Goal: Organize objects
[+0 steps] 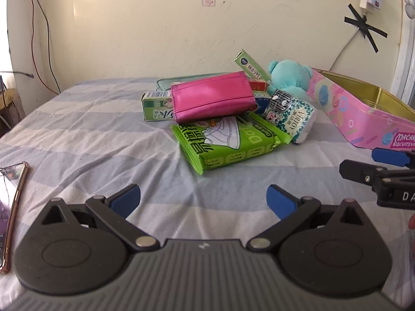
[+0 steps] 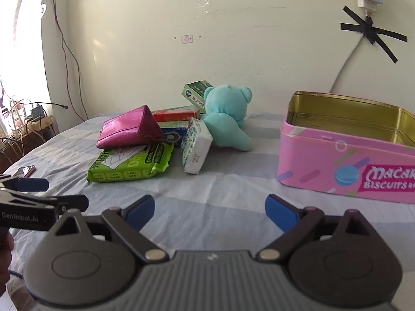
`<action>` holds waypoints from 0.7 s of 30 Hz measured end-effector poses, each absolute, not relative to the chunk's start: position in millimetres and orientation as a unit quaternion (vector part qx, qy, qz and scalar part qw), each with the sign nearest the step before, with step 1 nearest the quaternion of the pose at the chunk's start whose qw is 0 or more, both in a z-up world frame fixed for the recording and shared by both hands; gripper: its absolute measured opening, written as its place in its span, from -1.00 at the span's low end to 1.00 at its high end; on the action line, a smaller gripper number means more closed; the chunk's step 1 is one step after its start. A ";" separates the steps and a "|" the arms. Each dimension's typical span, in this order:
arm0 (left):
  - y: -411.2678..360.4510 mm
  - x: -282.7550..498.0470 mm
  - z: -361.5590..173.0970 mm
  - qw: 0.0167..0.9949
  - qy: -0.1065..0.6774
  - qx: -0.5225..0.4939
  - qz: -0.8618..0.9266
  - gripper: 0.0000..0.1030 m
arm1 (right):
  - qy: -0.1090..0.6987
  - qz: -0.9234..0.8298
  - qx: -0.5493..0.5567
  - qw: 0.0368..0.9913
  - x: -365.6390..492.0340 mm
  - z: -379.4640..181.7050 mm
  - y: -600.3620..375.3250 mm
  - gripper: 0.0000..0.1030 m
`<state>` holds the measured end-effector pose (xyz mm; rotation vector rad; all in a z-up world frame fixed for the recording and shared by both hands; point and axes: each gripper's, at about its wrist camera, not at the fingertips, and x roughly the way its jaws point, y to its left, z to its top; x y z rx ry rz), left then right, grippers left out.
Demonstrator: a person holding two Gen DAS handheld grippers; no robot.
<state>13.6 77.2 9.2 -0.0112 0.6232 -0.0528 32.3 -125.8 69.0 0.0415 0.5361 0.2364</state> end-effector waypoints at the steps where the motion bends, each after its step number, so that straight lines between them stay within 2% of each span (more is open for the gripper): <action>1: 82.8 18.7 10.6 0.949 0.314 -0.015 -0.031 0.99 | 0.266 0.123 0.018 0.956 35.3 70.3 -124.2 0.76; 3: 94.3 28.5 14.3 0.944 0.324 -0.042 -0.048 0.85 | 0.273 0.141 0.011 0.952 43.8 72.5 -119.6 0.61; 5: 106.5 39.1 19.3 0.938 0.334 -0.074 -0.062 0.82 | 0.283 0.164 0.007 0.945 54.0 74.8 -114.1 0.46; 7: 116.1 48.2 22.7 0.934 0.335 -0.101 -0.073 0.66 | 0.291 0.186 0.006 0.938 64.1 77.1 -108.6 0.34; 8: 120.3 53.6 23.1 0.932 0.338 -0.112 -0.074 0.66 | 0.292 0.194 0.004 0.936 68.9 77.9 -105.8 0.29; 11: 128.5 71.0 21.4 0.923 0.345 -0.150 -0.083 0.62 | 0.293 0.205 0.002 0.934 83.5 79.2 -97.5 0.28; 12: 127.4 78.2 20.6 0.920 0.349 -0.156 -0.086 0.47 | 0.296 0.209 0.007 0.932 89.9 79.3 -96.2 0.28; 14: 122.6 89.3 17.8 0.916 0.355 -0.161 -0.095 0.35 | 0.308 0.226 0.021 0.924 103.1 78.0 -92.5 0.28; 16: 113.6 100.6 9.3 0.908 0.375 -0.161 -0.097 0.12 | 0.320 0.238 0.031 0.917 115.6 73.1 -86.5 0.30; 18: 104.6 97.5 11.7 0.914 0.367 -0.144 -0.091 0.01 | 0.344 0.258 0.035 0.902 127.9 63.7 -77.9 0.00; 19: 99.8 92.7 14.7 0.917 0.363 -0.135 -0.093 -0.06 | 0.337 0.262 0.038 0.903 126.2 61.8 -75.0 -0.09; 20: 94.0 87.7 17.3 0.920 0.361 -0.122 -0.091 -0.06 | 0.340 0.275 0.036 0.899 123.4 62.0 -71.0 -0.24; 21: 90.6 82.9 19.0 0.922 0.360 -0.112 -0.088 -0.06 | 0.338 0.273 0.032 0.900 118.0 63.5 -68.4 -0.28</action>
